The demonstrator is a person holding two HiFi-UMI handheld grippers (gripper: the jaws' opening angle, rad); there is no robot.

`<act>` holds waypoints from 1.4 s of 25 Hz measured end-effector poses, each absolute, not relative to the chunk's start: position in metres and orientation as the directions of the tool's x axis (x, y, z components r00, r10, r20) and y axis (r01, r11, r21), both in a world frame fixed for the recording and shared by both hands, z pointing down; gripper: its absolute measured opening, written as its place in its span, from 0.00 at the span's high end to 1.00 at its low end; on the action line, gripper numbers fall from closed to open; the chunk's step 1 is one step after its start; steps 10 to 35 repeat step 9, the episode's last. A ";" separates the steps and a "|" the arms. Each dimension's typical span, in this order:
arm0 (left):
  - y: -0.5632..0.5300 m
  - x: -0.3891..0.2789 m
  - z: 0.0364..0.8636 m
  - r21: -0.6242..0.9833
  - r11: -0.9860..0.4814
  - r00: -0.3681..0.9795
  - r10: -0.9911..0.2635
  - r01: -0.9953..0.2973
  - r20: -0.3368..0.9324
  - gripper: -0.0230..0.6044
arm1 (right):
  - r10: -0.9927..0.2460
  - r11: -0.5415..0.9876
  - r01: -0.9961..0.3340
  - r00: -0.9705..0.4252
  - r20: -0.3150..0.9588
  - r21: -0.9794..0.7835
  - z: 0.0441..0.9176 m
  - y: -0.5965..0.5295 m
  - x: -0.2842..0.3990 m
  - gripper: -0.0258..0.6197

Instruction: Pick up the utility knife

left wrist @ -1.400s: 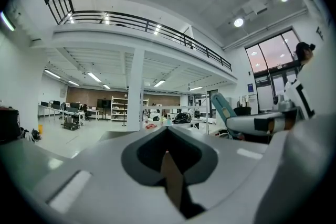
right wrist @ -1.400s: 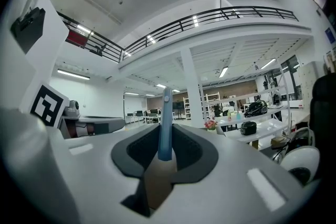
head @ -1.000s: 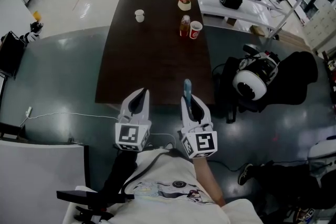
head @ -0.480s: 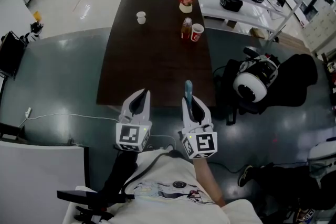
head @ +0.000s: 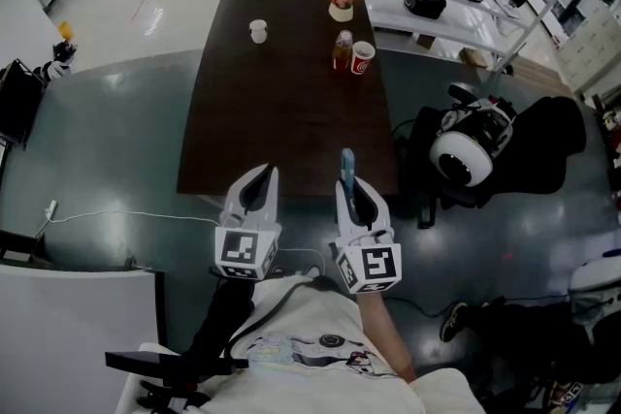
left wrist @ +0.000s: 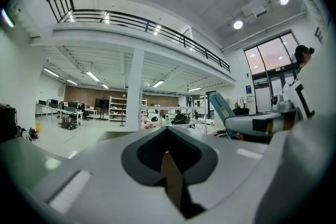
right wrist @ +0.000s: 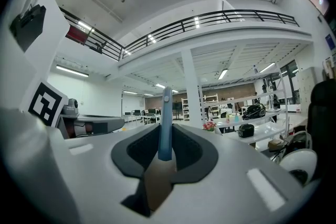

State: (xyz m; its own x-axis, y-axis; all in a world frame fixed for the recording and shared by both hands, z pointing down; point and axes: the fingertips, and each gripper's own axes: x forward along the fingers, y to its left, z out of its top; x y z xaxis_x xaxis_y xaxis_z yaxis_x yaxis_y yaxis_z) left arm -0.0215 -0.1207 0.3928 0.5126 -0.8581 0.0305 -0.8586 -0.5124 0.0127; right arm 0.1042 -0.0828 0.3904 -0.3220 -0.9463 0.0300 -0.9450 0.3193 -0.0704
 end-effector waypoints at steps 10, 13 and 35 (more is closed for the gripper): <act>-0.123 -0.020 0.398 0.013 -0.512 0.512 -0.858 -0.859 0.035 0.97 | -0.944 0.325 -0.943 -0.328 0.040 -0.073 0.396 -0.085 0.104 0.85; -0.123 -0.020 0.398 0.013 -0.512 0.512 -0.858 -0.859 0.035 0.97 | -0.944 0.325 -0.943 -0.328 0.040 -0.073 0.396 -0.085 0.104 0.85; -0.123 -0.020 0.398 0.013 -0.512 0.512 -0.858 -0.859 0.035 0.97 | -0.944 0.325 -0.943 -0.328 0.040 -0.073 0.396 -0.085 0.104 0.85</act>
